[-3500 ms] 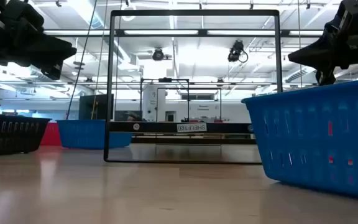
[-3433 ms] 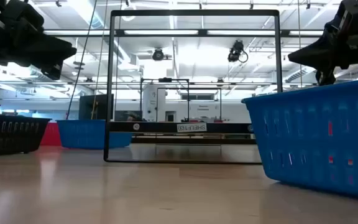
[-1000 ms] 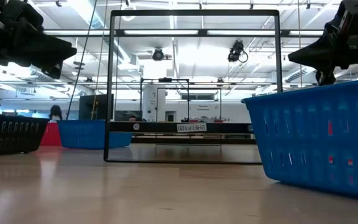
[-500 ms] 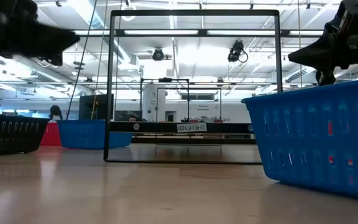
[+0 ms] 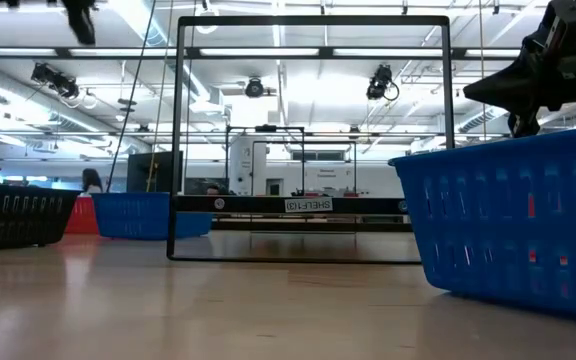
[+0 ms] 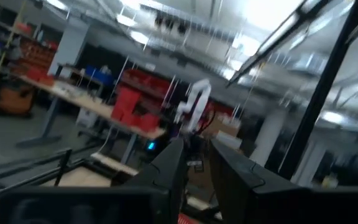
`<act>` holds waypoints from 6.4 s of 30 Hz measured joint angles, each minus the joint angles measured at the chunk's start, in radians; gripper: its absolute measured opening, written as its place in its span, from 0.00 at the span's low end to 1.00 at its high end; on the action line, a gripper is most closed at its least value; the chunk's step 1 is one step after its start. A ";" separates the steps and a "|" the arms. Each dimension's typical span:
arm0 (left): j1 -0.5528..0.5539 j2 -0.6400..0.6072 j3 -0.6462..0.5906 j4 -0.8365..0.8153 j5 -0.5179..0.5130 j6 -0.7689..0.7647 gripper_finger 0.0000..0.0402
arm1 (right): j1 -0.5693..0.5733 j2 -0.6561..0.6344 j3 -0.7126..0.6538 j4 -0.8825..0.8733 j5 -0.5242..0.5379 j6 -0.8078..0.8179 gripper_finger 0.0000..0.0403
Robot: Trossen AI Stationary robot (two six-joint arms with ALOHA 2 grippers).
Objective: Stack baskets on shelf by color
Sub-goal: Put the middle right red bin on the shelf
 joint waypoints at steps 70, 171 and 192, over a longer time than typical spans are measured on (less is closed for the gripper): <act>0.282 0.823 0.940 -0.686 0.034 -0.147 0.53 | -0.489 1.402 1.396 -0.325 -0.526 -0.002 0.04; 0.245 0.823 0.941 -0.961 0.087 -0.284 0.51 | -0.609 1.288 1.060 -0.995 -0.634 0.160 0.03; 0.215 0.823 0.941 -0.959 0.087 -0.259 0.48 | -0.660 1.765 1.307 -0.621 -0.724 0.466 0.05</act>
